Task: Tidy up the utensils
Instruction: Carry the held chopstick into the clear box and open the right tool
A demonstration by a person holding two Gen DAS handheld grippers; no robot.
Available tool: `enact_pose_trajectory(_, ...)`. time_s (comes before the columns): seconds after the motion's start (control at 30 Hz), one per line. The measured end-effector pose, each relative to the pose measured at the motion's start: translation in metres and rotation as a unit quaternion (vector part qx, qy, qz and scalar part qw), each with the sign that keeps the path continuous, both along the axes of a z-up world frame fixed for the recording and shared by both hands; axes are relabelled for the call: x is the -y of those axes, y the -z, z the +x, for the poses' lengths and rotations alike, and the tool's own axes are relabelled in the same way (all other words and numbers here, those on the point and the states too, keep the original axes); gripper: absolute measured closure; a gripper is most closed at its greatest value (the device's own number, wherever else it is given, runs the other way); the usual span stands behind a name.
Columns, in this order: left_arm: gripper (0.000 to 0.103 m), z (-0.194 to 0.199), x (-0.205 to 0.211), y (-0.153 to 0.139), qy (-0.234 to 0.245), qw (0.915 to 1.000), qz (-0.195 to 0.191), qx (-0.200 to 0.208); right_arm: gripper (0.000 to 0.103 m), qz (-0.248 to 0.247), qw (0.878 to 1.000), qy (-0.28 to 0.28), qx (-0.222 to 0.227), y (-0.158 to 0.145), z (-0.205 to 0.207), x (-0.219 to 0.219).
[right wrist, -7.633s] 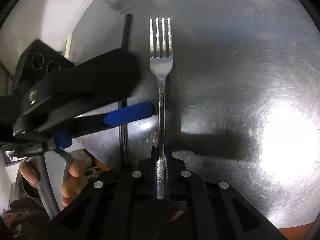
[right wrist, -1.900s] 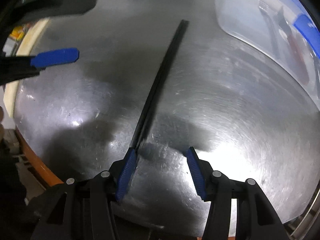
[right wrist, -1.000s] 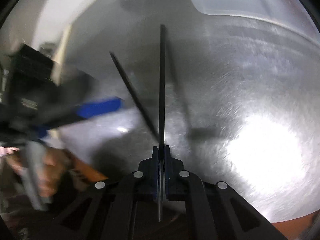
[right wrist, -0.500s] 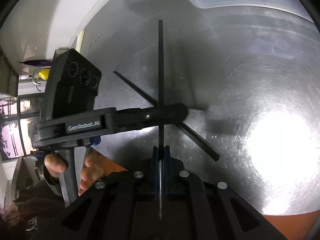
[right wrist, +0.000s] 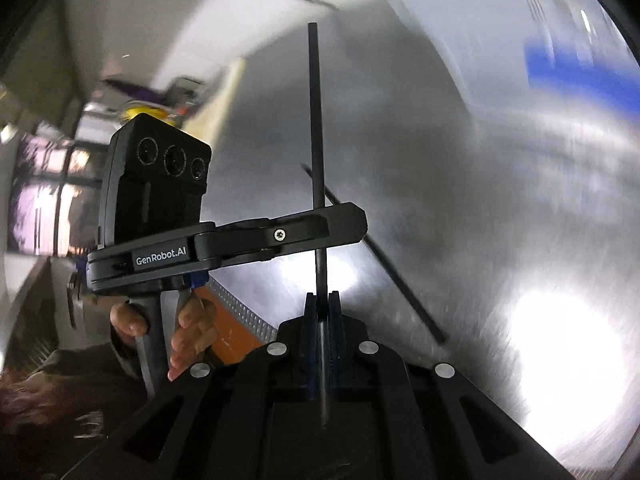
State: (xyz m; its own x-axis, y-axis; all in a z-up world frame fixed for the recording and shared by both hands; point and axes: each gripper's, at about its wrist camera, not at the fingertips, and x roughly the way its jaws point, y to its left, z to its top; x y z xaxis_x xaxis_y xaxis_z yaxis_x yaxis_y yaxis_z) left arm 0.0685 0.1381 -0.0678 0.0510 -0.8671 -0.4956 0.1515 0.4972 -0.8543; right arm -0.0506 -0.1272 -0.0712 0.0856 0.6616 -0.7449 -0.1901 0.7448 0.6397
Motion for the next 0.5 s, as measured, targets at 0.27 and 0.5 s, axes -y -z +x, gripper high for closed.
enact_pose_trajectory(0.27,0.098,0.081,0.085,-0.109,0.044,0.9906,0.011,0.129,0.096,-0.053,0.986,0.043,0.149,-0.098,0.044,0.072)
enact_pose_trajectory(0.5,0.098,0.19,0.19,-0.133,0.065,0.9855,0.067,0.142,0.096,-0.186,0.957,0.105,0.196,-0.115,0.135,0.134)
